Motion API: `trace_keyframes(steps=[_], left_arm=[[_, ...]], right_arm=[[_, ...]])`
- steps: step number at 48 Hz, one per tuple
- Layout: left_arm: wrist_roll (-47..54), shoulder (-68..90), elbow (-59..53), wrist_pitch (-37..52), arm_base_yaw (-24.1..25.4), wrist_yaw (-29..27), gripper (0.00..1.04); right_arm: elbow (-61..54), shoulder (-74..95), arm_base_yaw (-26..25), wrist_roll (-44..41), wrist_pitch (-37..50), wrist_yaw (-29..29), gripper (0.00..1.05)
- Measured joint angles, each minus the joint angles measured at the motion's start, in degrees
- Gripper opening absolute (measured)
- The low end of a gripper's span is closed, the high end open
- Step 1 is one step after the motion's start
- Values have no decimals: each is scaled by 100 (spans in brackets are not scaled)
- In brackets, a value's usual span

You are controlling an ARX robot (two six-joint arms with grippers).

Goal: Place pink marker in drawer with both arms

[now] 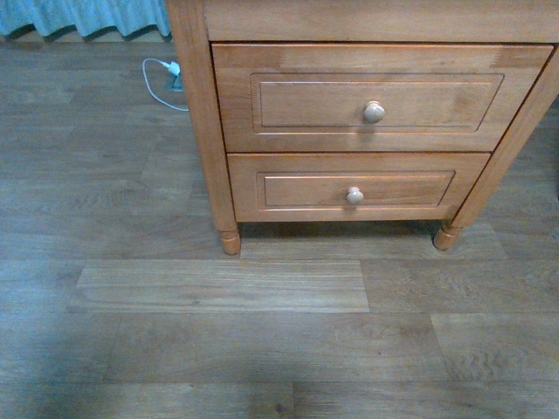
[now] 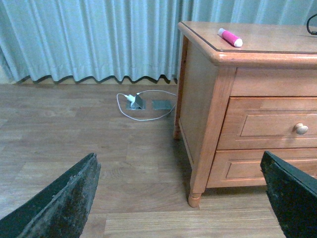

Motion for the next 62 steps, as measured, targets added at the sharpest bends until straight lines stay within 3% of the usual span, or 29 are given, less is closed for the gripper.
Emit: trace_keyframes(steps=[62], left_arm=[[0, 0, 0, 0, 0, 0, 99]], right_arm=[[0, 0, 0, 0, 0, 0, 96]])
